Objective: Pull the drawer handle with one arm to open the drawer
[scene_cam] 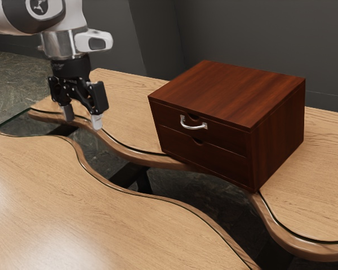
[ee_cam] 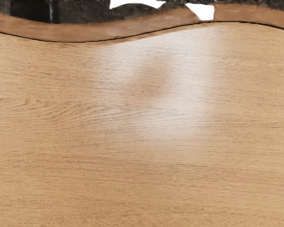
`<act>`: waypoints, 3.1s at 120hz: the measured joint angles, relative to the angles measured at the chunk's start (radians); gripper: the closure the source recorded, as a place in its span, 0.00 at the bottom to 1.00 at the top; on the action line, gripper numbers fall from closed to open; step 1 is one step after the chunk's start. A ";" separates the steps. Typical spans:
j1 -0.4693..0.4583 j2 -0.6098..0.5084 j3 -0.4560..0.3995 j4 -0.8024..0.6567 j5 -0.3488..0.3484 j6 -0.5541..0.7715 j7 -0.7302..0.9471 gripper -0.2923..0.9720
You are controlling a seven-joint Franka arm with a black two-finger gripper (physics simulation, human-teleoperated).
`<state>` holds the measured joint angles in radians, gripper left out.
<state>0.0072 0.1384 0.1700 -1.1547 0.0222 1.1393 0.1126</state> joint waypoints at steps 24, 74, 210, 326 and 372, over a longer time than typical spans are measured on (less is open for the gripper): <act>-0.023 -0.042 0.057 0.007 0.046 0.151 0.044 0.25; -0.116 0.017 -0.151 -0.066 -0.020 0.191 -0.897 0.27; -0.119 0.008 -0.080 -0.444 0.106 0.959 -1.874 0.32; -0.129 0.051 -0.078 -0.454 0.175 1.058 -1.981 0.34; -0.128 0.050 -0.078 -0.471 0.174 1.043 -1.991 0.42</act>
<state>-0.1212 0.1882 0.0921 -1.6261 0.1959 2.1827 -1.8780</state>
